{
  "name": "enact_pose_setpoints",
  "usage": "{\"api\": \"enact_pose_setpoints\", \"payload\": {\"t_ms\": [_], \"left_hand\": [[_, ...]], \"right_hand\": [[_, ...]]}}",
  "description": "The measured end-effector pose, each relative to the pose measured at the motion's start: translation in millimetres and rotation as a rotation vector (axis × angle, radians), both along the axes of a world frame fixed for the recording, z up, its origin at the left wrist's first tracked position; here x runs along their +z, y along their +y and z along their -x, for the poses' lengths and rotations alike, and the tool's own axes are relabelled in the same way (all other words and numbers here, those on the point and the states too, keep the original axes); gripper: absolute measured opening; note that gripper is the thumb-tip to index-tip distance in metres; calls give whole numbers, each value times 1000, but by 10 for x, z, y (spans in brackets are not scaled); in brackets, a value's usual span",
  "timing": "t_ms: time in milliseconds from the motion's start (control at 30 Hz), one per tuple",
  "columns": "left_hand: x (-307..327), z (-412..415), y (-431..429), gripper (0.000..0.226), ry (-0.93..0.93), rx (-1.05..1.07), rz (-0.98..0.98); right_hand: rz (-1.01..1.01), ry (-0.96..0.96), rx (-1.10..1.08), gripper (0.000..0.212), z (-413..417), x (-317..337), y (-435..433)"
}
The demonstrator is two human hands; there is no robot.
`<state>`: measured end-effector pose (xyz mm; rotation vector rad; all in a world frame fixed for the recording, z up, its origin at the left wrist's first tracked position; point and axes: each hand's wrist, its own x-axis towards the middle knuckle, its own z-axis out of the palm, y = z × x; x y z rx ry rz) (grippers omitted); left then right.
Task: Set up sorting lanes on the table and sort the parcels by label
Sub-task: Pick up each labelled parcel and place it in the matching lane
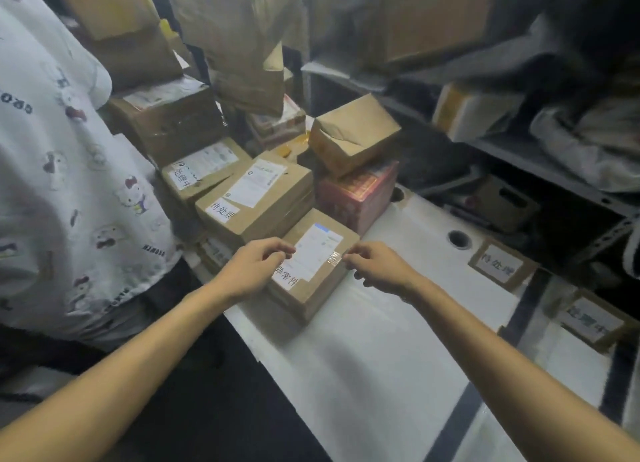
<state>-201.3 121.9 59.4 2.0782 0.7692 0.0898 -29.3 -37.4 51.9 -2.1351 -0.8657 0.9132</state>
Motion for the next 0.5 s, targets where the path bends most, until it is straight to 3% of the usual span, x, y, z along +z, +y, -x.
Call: {"api": "enact_pose_setpoints", "payload": {"t_ms": [67, 133, 233, 367, 500], "left_hand": [[-81, -175, 140, 25, 16, 4, -8], [-198, -349, 250, 25, 58, -25, -10], [-420, -559, 353, 46, 129, -85, -36], [-680, -710, 331, 48, 265, -134, -139], [-769, -765, 260, 54, 246, -103, -237]], "right_hand": [[29, 58, -60, 14, -91, -131, 187], [48, 123, -177, 37, -136, -279, 329], [117, 160, -277, 59, -139, -545, 494], [164, 327, -331, 61, -56, -870, 615], [67, 567, -551, 63, 87, -1028, 665]]}}
